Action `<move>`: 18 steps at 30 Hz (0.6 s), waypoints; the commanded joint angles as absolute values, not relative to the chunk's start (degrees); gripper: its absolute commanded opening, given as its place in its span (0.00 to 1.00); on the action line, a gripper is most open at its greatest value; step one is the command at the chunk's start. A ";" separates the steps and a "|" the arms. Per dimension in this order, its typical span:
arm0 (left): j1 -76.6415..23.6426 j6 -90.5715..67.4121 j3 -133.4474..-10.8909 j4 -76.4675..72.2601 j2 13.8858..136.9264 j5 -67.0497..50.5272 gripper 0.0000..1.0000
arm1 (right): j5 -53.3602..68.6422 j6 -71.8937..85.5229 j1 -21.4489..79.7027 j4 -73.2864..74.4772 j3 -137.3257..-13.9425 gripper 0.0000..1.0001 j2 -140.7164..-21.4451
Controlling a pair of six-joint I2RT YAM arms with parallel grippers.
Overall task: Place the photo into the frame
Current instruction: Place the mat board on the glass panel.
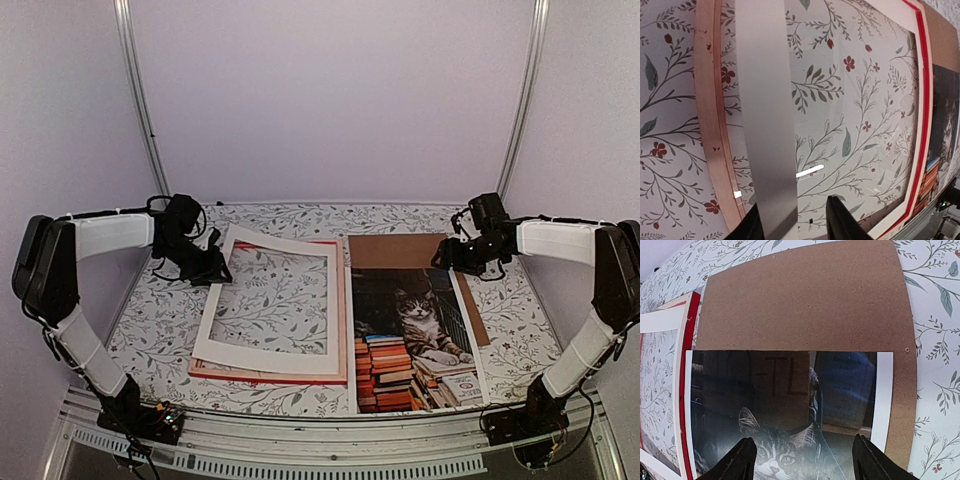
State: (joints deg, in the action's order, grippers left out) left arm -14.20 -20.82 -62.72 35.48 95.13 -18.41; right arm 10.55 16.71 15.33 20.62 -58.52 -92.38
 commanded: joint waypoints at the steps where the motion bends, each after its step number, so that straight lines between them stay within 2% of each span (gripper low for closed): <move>1: -13.72 -20.01 -62.76 36.27 93.23 -16.13 0.45 | 9.67 16.70 15.80 21.35 -59.06 0.70 -92.85; 8: -13.83 -19.13 -63.01 37.36 92.75 -13.64 0.59 | 9.58 16.70 15.74 21.45 -58.99 0.70 -92.72; 18: -14.38 -17.37 -64.73 39.56 89.84 -4.04 0.65 | 7.34 16.94 15.73 21.02 -58.08 0.71 -91.29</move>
